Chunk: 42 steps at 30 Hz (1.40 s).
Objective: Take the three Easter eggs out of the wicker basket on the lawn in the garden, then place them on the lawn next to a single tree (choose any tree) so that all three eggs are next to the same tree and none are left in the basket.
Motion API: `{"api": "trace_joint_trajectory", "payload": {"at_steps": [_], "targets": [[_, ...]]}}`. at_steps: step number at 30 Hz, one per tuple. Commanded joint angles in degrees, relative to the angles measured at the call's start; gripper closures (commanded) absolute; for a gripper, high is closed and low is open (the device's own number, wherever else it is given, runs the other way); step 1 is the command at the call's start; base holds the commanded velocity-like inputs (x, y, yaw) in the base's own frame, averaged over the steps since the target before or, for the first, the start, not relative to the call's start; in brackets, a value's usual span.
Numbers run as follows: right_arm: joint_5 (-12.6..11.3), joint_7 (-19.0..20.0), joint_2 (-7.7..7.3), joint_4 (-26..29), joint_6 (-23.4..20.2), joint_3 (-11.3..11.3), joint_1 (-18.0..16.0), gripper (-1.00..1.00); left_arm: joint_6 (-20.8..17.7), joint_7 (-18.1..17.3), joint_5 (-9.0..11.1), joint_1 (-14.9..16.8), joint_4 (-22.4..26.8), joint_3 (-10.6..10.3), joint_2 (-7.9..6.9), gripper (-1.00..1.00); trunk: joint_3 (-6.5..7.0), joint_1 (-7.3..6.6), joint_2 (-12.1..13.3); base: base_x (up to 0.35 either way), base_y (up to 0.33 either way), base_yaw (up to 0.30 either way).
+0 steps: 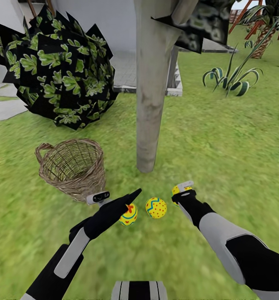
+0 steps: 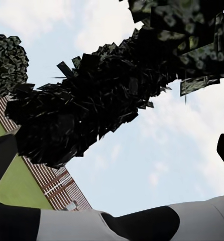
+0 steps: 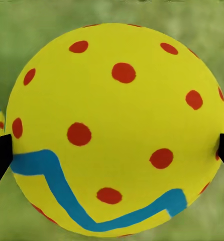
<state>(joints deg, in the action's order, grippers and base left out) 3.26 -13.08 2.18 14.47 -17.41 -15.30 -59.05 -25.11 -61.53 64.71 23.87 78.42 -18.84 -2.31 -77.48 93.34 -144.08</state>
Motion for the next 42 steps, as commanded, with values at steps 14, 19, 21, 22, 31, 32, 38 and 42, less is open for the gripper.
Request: {"api": "trace_joint_trajectory", "payload": {"at_steps": [14,19,21,22,31,32,38,42], "targets": [[0.28,-0.19,0.43,0.39,-0.67,-0.25,0.0,1.0,-0.55,0.1,0.59,0.04,-0.02,-0.14,-0.06,-1.0,-3.15,0.35,-0.21,0.0,0.0,0.0],[0.24,-0.26,0.38,0.39,-0.89,-0.25,0.0,1.0,-0.63,0.17,0.59,0.04,-0.02,-0.14,-0.06,-1.0,-4.25,0.48,-0.27,0.0,0.0,0.0],[0.19,-0.28,0.27,0.39,-0.94,-0.25,-0.01,1.0,-0.66,0.18,0.59,0.04,-0.02,-0.14,-0.06,-1.0,-4.7,0.53,-0.3,0.0,0.0,0.0],[0.19,-0.28,0.23,0.39,-0.95,-0.25,-0.01,1.0,-0.68,0.18,0.59,0.04,-0.02,-0.14,-0.06,-1.0,-4.92,0.55,-0.31,0.0,0.0,0.0],[0.17,-0.37,0.06,0.39,-0.95,-0.18,-0.01,1.0,-0.3,-0.11,0.59,0.04,-0.11,-0.14,-0.14,-1.0,-4.92,0.55,-0.31,0.0,-0.063,0.0],[0.17,-0.37,0.13,0.39,-0.97,-0.21,-0.01,1.0,-0.29,-0.14,0.59,0.04,-0.11,-0.14,-0.14,-1.0,-4.92,0.55,-0.31,0.0,-0.012,0.0],[0.2,-0.35,0.52,0.39,-1.03,-0.25,-0.01,1.0,-0.29,-0.02,0.59,0.04,-0.04,-0.14,-0.15,-1.0,-6.03,0.68,-0.38,0.0,-0.001,0.0],[0.34,-0.26,0.45,0.44,-0.58,-0.26,-0.01,1.0,-0.29,0.01,0.59,0.04,-0.03,-0.14,-0.09,-1.0,-6.91,0.79,-0.43,0.0,0.0,0.0]]}}
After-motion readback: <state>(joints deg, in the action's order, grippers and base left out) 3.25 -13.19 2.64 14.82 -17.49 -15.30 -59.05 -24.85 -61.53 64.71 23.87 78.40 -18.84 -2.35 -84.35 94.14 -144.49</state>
